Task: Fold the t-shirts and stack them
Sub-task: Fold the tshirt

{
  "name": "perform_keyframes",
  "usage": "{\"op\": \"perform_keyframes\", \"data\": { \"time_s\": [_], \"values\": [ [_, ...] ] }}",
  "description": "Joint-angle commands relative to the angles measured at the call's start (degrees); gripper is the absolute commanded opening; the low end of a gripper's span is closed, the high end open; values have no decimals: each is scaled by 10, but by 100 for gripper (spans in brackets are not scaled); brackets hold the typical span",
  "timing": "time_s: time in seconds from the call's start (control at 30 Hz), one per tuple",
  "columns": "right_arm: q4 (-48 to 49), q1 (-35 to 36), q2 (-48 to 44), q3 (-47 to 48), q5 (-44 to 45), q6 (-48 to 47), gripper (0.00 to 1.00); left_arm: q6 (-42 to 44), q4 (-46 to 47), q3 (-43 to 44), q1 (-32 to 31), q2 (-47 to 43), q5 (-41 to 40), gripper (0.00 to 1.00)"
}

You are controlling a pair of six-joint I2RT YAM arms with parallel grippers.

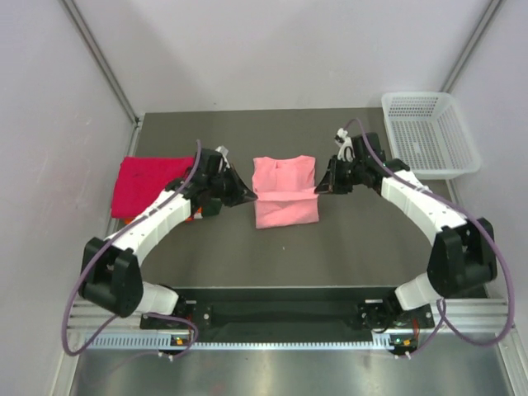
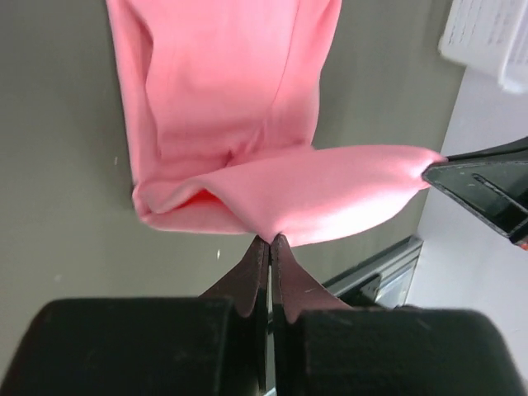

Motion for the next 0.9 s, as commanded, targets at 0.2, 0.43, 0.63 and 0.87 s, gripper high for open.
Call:
{"op": "perform_keyframes", "data": {
  "time_s": [0.2,0.43,0.63,0.87],
  "values": [
    [5,-56,193,184,-39,-11,0,12,88,169,69,192,52,0],
    [13,-80,327,337,-64,20,0,12,83,308,105,342,55,0],
    [23,-93,424,442,-44,37,73,36,40,454,123,462,53,88],
    [78,-94,337,314,-5,-65,76,102,60,375,121,409,-1,97]
  ]
}}
